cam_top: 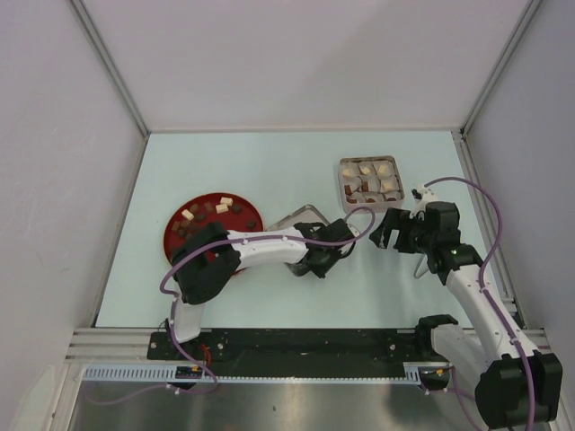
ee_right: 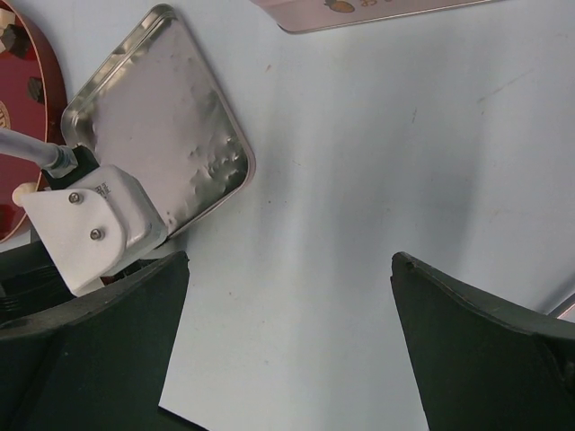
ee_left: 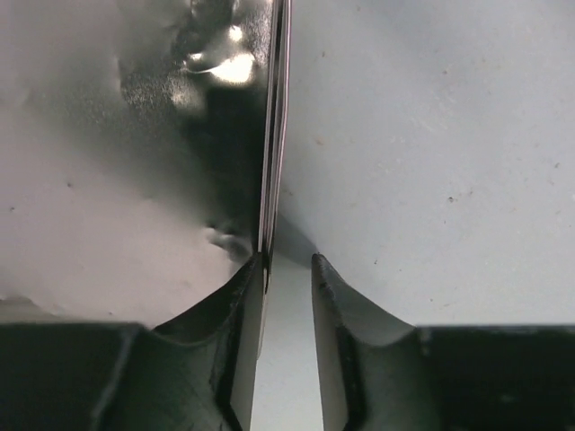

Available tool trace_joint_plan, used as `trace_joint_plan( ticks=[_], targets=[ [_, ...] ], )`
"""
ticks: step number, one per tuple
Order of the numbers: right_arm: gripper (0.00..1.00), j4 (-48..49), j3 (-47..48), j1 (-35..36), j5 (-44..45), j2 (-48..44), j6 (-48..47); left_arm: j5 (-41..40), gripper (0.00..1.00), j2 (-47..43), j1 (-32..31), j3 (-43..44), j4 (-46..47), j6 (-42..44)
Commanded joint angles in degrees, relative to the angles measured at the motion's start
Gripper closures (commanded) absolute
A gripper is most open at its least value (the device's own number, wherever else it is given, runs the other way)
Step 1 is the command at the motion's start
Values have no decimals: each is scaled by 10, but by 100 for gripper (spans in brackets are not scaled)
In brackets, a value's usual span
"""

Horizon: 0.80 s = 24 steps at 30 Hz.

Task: Pack the chocolate

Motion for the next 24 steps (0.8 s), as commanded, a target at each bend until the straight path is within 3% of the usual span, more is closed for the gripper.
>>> trace_joint_plan(
  ticks=[1,9,16,24],
  targets=[
    [1,10,-3,-3,3,-15,10,4,76,1,3,5,-24,19],
    [1,39,-3,-1,-24,-29,22,37,100,-69,27,36,-11,-3],
    [0,98,-6,22,-56,-54,17,77,100,-153,87,39,33,-71],
    [0,188,-7,110,-30,-71,13,118,100,-238,147,47,122,-165]
  ],
)
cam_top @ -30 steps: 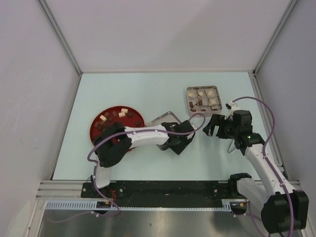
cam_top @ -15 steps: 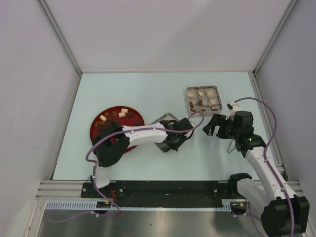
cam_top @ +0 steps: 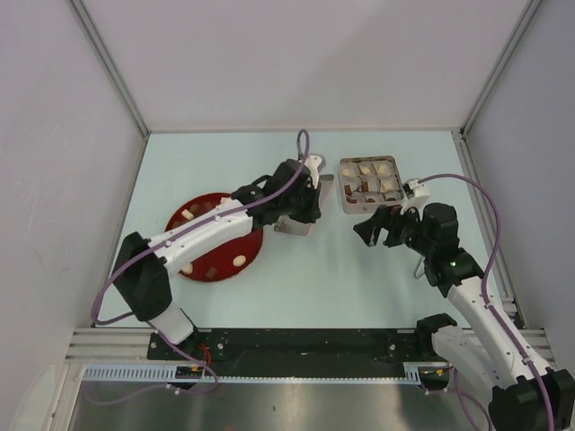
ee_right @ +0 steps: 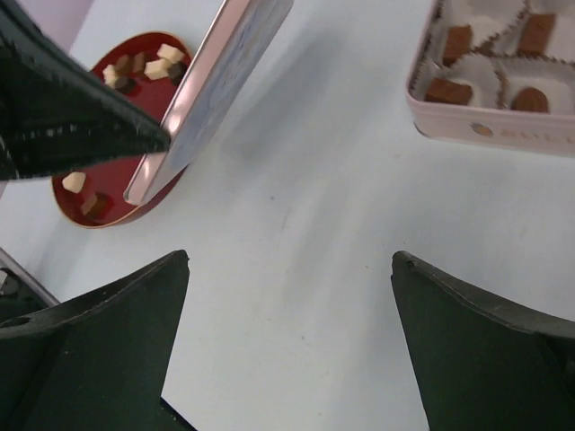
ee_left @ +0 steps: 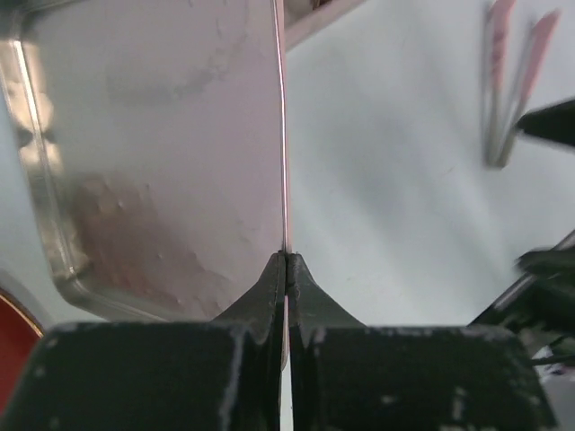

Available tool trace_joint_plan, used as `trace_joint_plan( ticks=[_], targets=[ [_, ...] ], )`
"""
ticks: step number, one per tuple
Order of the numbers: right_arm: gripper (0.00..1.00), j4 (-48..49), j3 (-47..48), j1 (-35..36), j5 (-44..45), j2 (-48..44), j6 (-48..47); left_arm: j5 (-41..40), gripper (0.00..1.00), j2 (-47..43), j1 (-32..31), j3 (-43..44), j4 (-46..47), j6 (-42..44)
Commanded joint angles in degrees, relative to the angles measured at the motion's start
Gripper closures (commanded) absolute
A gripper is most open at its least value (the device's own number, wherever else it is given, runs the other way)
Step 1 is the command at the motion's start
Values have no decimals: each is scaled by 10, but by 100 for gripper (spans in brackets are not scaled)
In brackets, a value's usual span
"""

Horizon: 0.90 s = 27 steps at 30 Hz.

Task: Pack the chocolate

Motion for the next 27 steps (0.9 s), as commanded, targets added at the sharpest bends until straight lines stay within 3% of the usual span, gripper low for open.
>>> trace_joint_plan(
  ticks=[1,10,14,21,27],
  targets=[
    [0,106,0,55,16,-5,1,28,100,-56,31,35,77,-91],
    [0,277,-1,291,276,43,-72,47,100,-114,72,16,216,-250],
    [0,359,-1,354,375,91,-133,45,100,-140,76,-13,264,-312],
    [2,497,0,368,423,164,-172,55,100,-172,78,-36,321,-378],
    [11,569,0,347,389,198,-215,60,100,-193,78,-55,348,-423]
  ],
)
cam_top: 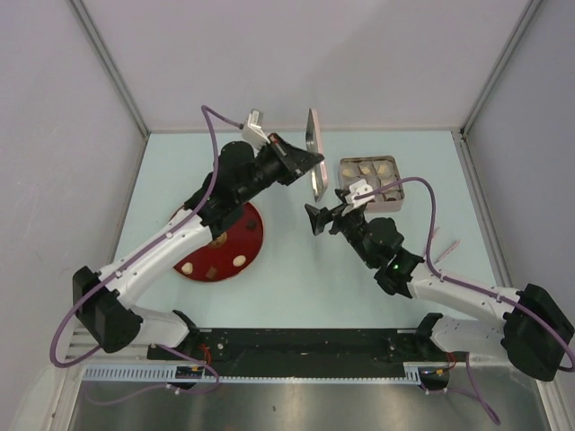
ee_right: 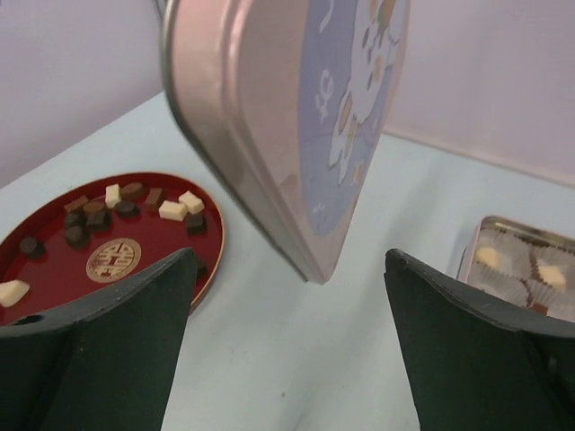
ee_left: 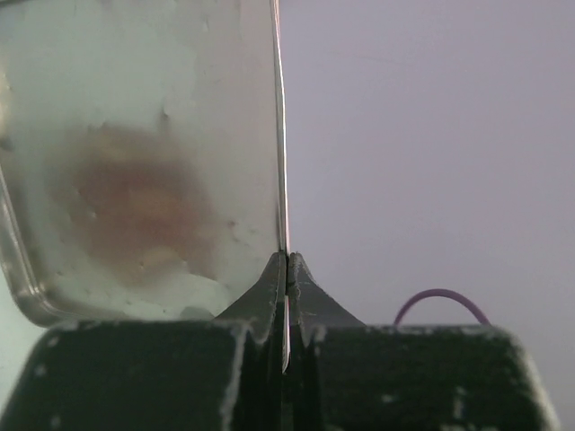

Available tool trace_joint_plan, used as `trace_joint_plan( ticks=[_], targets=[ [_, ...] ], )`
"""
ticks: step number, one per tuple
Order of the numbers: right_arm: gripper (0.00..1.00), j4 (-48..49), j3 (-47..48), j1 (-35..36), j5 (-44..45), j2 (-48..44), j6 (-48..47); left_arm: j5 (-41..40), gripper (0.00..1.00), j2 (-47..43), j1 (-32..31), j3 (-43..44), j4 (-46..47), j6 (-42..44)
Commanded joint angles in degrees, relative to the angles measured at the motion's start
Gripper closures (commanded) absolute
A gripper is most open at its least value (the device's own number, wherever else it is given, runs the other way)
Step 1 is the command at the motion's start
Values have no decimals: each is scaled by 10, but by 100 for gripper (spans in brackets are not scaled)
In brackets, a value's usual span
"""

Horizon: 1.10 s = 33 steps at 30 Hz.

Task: Pack the chocolate

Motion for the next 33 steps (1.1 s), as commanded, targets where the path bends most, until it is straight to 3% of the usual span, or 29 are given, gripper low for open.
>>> trace_joint_plan(
  ticks=[1,14,17,21,24,27,28,30,31,33],
  targets=[
    [10,118,5,-13,2,15,-43,19,100,-32,3,-1,57,-50],
    [26,159,26,-10,-25,43,-91,34,100,-51,3,-20,71,-100],
    [36,159,32,-3,-20,45,-108,40,100,-52,3,-20,73,-105],
    [60,154,37,5,-11,40,-135,38,99,-59,3,-18,52,-90],
    [76,148,39,10,4,36,-156,28,92,-70,3,-12,20,-58],
    [83,137,39,13,19,32,-170,-1,83,-86,4,5,-42,-9],
    [85,134,39,14,28,30,-180,-21,74,-88,6,13,-64,5],
    [88,127,40,20,39,27,-193,-39,65,-96,12,27,-126,43],
    [90,125,40,22,49,25,-206,-47,51,-103,15,37,-143,55],
    [91,117,40,25,59,23,-219,-50,35,-106,26,55,-192,78]
  ],
)
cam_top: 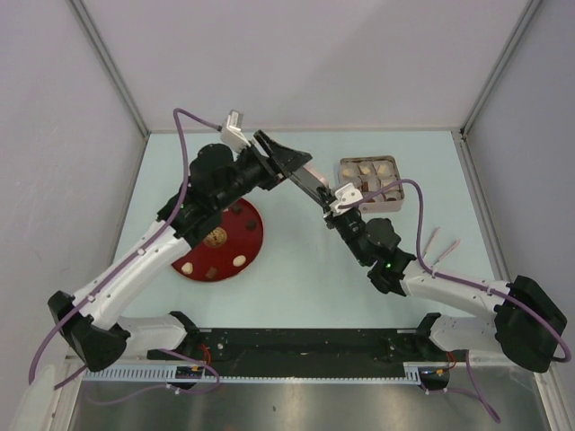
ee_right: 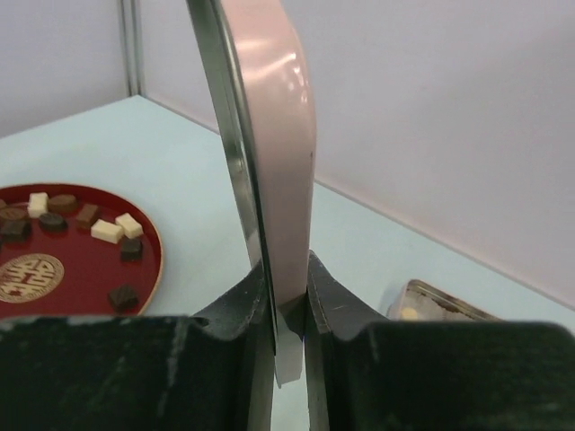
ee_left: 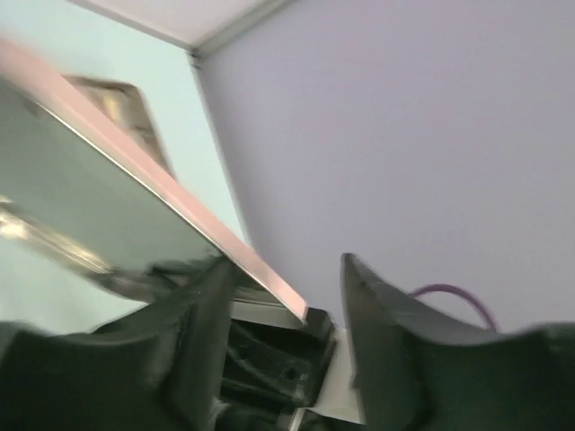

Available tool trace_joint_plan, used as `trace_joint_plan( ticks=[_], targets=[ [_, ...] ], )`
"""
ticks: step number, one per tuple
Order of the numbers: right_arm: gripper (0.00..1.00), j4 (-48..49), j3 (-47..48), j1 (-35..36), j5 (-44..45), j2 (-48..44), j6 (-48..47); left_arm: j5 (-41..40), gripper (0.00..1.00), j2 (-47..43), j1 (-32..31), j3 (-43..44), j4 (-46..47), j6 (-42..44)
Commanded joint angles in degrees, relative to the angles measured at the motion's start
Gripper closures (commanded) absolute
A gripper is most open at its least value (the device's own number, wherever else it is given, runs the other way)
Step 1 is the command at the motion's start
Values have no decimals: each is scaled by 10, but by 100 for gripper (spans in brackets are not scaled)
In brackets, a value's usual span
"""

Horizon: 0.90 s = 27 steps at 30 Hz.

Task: Pack the chocolate

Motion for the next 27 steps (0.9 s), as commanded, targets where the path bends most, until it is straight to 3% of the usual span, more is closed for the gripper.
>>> trace_joint_plan(
  ticks=[1,4,8,14,27],
  targets=[
    [92,10,25,14,47,-18,-60,-36,24,-28,23,59,-116,79],
    [95,8,25,24,72,-14,-79,-36,9,-26,32,68,-152,85],
    [98,13,27,41,100,-8,-124,-28,3,-19,36,58,-173,71],
    [100,52,33,72,153,27,-196,0,4,-6,42,36,-148,40],
    [100,161,39,114,227,95,-321,-7,18,10,42,21,-159,39]
  ],
)
